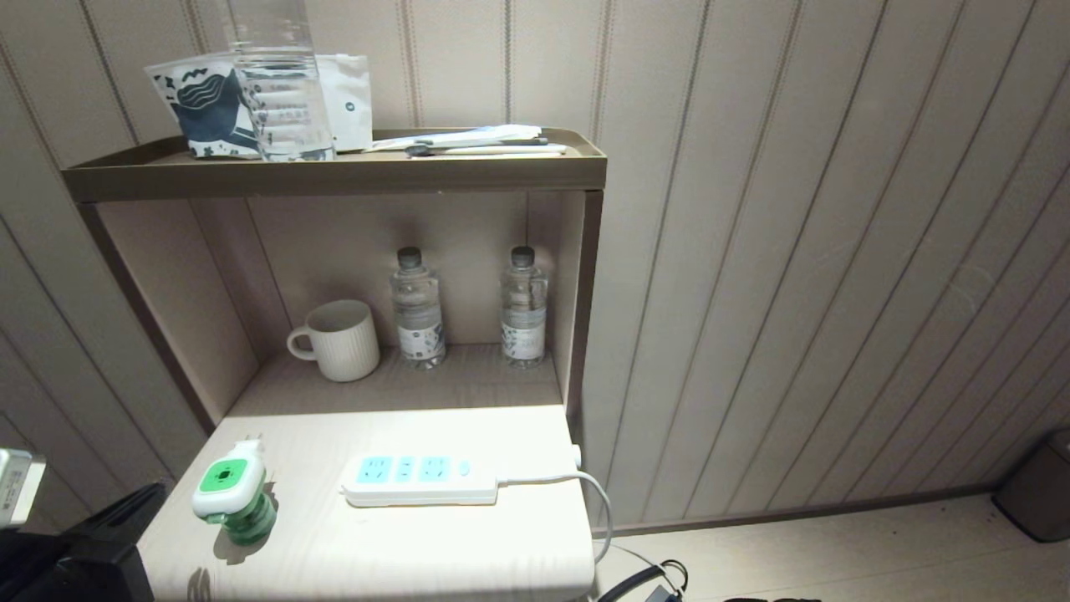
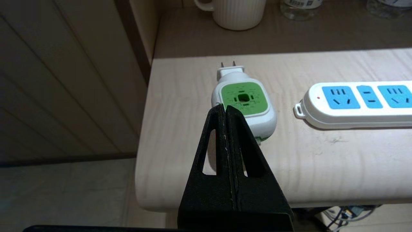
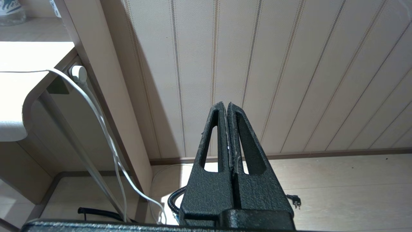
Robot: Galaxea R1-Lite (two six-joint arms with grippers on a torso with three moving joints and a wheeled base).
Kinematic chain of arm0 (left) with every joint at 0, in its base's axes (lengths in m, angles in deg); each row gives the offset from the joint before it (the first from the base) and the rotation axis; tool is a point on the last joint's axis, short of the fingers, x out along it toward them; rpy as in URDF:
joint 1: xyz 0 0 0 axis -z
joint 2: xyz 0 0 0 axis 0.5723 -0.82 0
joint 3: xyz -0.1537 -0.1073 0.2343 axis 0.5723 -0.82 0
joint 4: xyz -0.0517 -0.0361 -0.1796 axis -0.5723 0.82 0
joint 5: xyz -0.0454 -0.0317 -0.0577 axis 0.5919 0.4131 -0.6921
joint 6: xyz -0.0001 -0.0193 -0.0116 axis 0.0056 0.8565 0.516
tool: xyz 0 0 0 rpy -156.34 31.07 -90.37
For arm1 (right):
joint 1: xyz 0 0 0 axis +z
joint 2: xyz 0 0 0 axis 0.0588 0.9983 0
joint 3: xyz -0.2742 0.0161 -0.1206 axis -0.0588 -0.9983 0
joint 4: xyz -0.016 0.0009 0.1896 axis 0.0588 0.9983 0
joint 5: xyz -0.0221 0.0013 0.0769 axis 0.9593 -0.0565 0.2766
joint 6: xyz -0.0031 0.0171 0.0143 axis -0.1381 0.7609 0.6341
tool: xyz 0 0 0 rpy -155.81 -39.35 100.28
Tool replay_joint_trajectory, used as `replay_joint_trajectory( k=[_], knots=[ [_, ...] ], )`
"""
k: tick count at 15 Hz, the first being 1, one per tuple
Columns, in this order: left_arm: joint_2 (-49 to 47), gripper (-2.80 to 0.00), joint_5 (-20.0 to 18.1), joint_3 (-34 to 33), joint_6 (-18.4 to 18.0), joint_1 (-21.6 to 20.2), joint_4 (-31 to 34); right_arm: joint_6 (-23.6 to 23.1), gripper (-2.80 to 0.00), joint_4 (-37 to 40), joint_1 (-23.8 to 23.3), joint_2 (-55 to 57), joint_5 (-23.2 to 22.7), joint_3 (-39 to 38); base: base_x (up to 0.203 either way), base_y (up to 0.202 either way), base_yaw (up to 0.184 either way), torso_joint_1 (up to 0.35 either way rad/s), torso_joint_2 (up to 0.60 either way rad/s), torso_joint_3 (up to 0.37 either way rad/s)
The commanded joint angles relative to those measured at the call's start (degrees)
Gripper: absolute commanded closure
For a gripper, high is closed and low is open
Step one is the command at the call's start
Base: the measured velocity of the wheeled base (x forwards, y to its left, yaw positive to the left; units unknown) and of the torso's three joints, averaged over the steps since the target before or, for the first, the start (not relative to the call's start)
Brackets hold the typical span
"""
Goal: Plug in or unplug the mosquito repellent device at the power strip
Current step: Pick up the mosquito repellent liquid
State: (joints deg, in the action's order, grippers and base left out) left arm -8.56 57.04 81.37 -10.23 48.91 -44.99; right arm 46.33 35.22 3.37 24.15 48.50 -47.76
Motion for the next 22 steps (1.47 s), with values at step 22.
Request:
replay_joint_trajectory(
  k=[22],
  knots=[
    [3.91,0.00,2.35,3.60,-0.72,-0.38,4.88,-0.08,0.00,-0.01,0.09,0.00,-0.04,0.00,0.000,0.000,0.000,-0.031,0.08,0.044]
  ],
)
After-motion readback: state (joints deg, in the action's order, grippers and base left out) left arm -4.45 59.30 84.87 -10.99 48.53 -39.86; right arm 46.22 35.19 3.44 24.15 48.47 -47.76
